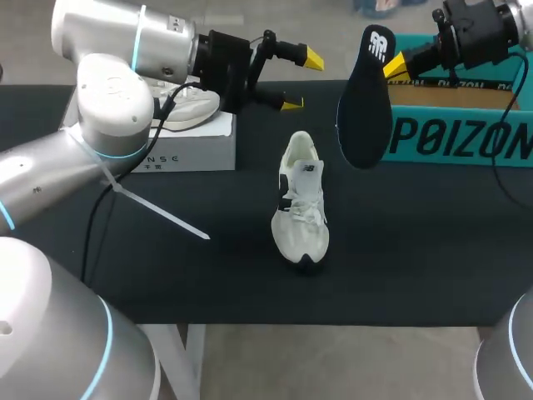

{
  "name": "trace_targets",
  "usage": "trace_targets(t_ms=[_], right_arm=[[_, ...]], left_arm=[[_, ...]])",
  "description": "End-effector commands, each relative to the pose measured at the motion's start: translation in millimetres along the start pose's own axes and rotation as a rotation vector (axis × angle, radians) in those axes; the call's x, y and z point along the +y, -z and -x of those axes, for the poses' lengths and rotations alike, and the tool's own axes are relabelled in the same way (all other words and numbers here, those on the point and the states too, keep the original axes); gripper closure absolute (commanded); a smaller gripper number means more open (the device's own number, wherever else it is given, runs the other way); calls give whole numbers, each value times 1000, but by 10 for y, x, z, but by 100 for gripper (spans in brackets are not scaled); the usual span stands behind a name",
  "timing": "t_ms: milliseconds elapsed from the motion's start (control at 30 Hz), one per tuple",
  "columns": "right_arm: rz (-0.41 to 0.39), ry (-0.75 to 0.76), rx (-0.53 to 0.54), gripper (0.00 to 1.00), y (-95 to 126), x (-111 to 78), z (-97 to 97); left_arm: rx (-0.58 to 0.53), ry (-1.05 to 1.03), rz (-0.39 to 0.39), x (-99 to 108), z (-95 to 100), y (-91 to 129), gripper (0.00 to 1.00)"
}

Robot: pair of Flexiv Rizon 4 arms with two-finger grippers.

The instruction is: Take the shoe out of the shoebox, open the shoe tongue, remove and reinsert the insole, then place the shoe into the shoebox

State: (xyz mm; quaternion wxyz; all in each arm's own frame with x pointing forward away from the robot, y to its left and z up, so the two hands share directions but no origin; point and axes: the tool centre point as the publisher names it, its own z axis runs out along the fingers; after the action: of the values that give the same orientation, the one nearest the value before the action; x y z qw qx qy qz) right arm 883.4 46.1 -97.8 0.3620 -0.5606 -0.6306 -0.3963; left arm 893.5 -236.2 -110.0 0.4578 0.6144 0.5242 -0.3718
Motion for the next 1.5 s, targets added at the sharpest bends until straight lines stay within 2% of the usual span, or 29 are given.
trace_targets(t_ms=[33,200,400,533,767,967,1033,1133,1200,1233,1267,1400,1500], right_arm=[[18,-46,51,100,-105,132,78],[35,-66,87,100,-88,263,35],[-55,-105,99,100,-165,408,26],[-93,-129,64,100,-207,504,71],[-136,-140,21,100,-305,656,75],[-150,-143,6,100,-333,684,55],[-160,-143,-2,100,-360,683,66],[-171,-147,-4,100,-392,678,78],[-177,-148,-3,100,-403,668,80],[-178,-149,-3,100,-405,662,83],[-180,-150,-3,100,-405,658,89],[-185,-156,-4,100,-399,649,103],[-186,-156,-3,100,-385,646,91]], left_arm=[[-45,-7,-28,-4,-48,-20,0],[-97,13,-70,-7,-44,-33,0],[-141,-29,-96,-7,-8,-70,0],[-151,-46,-111,-15,29,-191,0],[-225,-58,-131,-39,64,-240,0],[-226,-60,-118,-187,202,-348,0],[-234,-51,-98,-200,219,-370,5],[-233,-45,-86,-189,214,-392,21],[-230,-40,-71,-174,202,-387,42],[-231,-41,-67,-167,194,-381,44],[-232,-38,-59,-155,185,-373,51],[-234,-33,-46,-112,152,-350,56],[-234,-22,-38,-67,121,-359,65]])
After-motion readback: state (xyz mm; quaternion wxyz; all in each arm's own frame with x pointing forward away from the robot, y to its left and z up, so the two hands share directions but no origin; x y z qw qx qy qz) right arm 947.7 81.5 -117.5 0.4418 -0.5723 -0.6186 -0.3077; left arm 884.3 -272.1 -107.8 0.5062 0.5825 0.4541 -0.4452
